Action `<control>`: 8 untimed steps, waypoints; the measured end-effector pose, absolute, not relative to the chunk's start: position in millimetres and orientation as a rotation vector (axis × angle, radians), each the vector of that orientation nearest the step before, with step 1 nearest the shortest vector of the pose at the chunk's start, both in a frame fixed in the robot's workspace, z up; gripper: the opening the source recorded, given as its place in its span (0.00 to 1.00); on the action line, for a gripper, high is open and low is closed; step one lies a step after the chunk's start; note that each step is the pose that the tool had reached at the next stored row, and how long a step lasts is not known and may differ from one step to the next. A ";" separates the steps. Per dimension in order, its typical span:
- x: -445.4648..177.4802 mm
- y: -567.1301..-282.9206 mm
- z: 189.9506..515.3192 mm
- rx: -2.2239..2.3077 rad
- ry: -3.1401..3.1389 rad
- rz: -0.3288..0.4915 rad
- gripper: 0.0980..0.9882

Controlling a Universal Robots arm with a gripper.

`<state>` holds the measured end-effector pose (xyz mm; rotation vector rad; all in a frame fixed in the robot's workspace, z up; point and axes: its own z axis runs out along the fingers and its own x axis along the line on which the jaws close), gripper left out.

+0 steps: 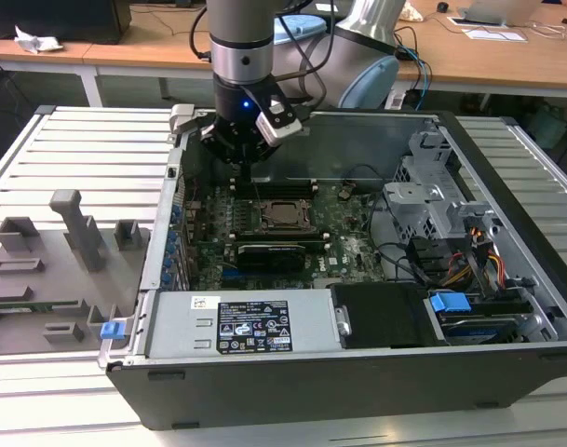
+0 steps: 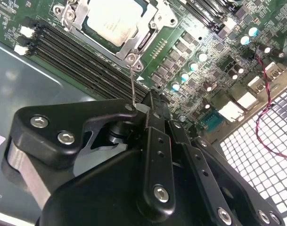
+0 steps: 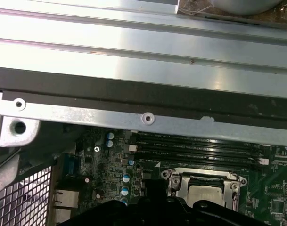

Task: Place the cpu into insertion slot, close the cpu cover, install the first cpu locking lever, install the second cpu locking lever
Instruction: 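Install the first cpu locking lever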

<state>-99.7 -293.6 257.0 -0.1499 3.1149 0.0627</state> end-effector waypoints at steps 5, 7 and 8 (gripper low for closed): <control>-98.5 -293.6 257.1 -0.150 3.115 0.063 0.01; -98.0 -293.6 257.0 -0.150 3.115 0.063 0.01; -97.8 -293.6 257.0 -0.150 3.115 0.063 0.01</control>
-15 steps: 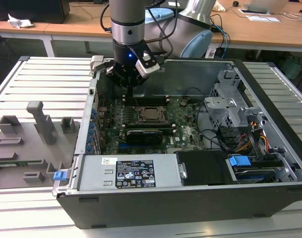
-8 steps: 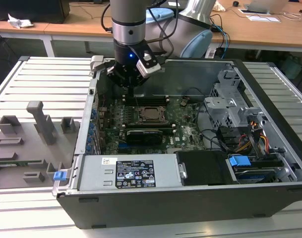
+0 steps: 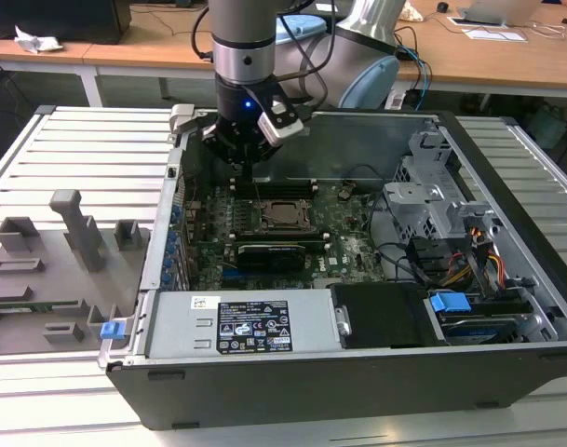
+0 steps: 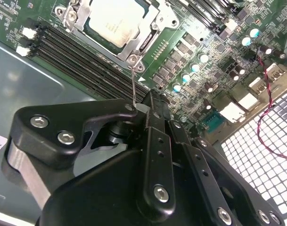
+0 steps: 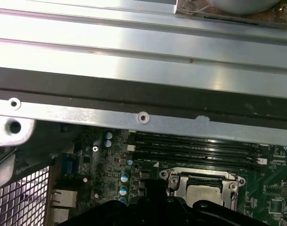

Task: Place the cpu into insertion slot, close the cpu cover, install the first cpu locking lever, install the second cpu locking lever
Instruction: 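Install the first cpu locking lever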

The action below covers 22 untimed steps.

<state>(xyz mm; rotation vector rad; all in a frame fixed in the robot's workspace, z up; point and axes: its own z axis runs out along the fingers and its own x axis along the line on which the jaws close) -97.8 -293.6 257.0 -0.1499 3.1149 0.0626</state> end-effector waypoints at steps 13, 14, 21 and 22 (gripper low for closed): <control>-93.7 -293.6 257.0 -0.150 3.115 0.063 0.01; -93.6 -293.6 257.0 -0.150 3.115 0.063 0.01; -91.7 -293.6 257.0 -0.150 3.115 0.063 0.01; -91.1 -293.6 257.0 -0.150 3.115 0.063 0.01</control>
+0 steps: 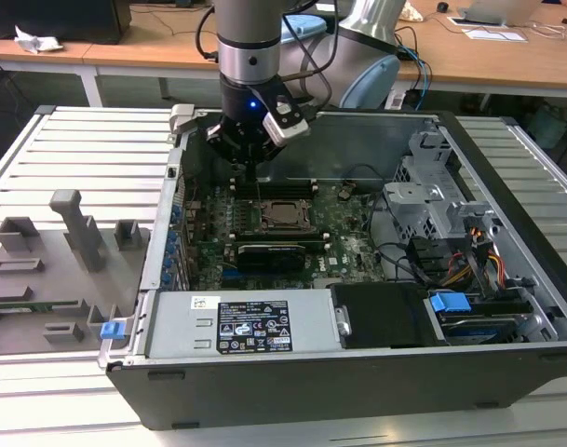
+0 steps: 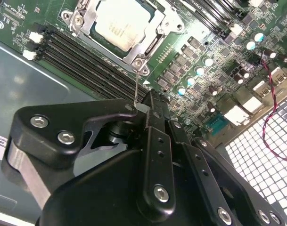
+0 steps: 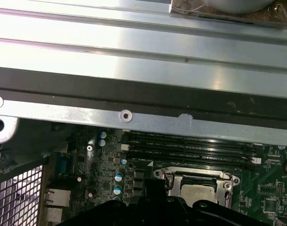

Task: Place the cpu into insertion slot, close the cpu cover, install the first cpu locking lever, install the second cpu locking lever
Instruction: 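Install the first cpu locking lever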

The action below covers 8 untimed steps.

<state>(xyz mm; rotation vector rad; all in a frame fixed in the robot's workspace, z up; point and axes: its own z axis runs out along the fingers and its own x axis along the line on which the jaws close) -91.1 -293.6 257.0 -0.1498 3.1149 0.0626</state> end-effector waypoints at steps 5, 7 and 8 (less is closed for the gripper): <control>-89.9 -293.6 257.0 -0.150 3.115 0.063 0.01; -89.5 -293.6 257.0 -0.150 3.115 0.063 0.01; -89.1 -293.6 257.0 -0.150 3.115 0.063 0.01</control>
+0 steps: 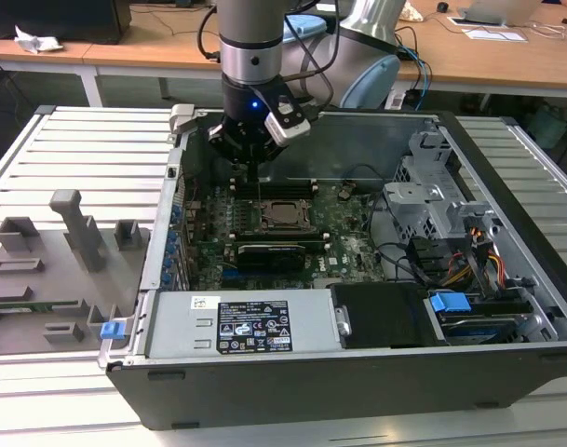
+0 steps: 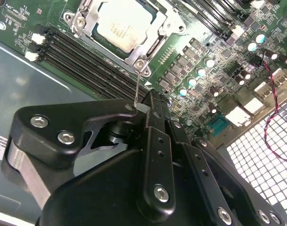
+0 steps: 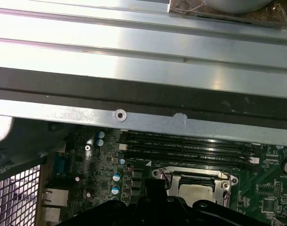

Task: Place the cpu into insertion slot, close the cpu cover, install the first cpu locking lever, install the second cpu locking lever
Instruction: 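Install the first cpu locking lever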

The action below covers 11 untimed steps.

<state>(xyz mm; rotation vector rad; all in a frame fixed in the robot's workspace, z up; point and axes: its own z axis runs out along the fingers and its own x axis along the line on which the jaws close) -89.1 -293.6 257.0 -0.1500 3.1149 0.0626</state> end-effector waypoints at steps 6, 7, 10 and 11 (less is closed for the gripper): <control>-88.3 -293.6 257.0 -0.150 3.115 0.063 0.01; -88.0 -293.6 257.0 -0.150 3.115 0.063 0.01; -85.9 -293.6 257.0 -0.150 3.115 0.063 0.01; -85.7 -293.6 257.0 -0.150 3.115 0.063 0.01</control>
